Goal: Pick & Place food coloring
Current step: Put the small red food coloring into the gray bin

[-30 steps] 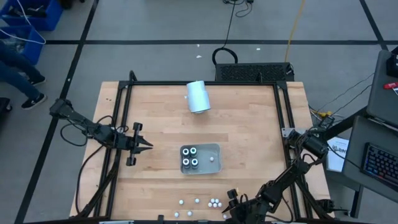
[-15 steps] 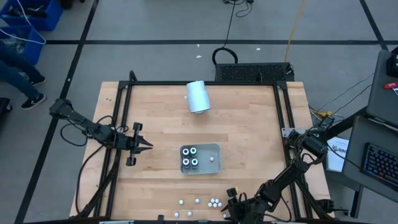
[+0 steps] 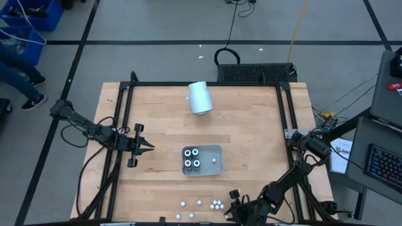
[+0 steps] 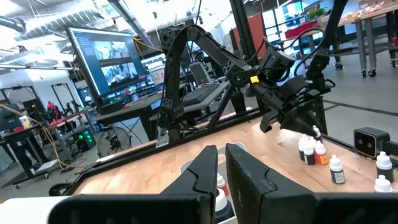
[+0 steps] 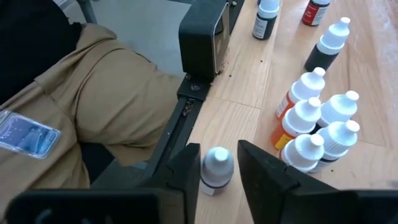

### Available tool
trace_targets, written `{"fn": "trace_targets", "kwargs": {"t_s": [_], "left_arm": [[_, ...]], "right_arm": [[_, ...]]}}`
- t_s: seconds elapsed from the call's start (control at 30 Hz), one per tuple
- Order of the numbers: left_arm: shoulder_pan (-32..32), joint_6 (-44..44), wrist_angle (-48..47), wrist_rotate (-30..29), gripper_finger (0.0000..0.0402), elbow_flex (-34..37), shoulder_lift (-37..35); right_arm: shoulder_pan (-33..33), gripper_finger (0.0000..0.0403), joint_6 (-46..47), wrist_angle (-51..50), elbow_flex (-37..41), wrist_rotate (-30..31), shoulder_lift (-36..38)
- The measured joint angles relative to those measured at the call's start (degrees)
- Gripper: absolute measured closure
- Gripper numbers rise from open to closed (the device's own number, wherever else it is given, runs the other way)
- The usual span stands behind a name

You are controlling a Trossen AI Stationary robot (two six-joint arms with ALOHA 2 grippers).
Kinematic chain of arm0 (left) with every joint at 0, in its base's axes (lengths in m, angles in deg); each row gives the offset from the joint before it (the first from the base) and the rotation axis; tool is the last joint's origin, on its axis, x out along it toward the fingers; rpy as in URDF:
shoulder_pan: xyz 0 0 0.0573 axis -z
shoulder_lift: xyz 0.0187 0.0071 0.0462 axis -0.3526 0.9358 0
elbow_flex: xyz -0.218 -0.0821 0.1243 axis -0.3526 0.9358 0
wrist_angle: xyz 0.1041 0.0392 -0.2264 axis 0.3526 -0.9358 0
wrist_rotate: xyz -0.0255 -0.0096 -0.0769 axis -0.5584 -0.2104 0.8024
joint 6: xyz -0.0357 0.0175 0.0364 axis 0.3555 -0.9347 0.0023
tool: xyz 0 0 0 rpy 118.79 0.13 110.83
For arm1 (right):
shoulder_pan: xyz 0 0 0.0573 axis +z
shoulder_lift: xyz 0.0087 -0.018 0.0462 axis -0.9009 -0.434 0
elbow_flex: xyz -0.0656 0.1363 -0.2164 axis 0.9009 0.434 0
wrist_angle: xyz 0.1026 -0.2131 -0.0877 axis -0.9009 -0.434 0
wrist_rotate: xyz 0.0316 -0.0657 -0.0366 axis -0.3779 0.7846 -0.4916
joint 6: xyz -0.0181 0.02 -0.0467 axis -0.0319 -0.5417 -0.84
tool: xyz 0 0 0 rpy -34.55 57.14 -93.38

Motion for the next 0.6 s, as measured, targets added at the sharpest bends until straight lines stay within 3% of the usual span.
{"fn": "trace_targets", "kwargs": {"t_s": [0.23, 0.6], "left_arm": [[-0.01, 0.0, 0.0, 0.0, 0.036, 0.0, 0.0], [-0.01, -0.02, 0.0, 0.0, 0.036, 0.0, -0.02]], "right_arm": [[0.0, 0.0355, -0.18, -0.04, 0.0, 0.02, 0.02], [0.0, 0.0353, -5.66, -0.16, 0.0, -1.69, 1.59]]}}
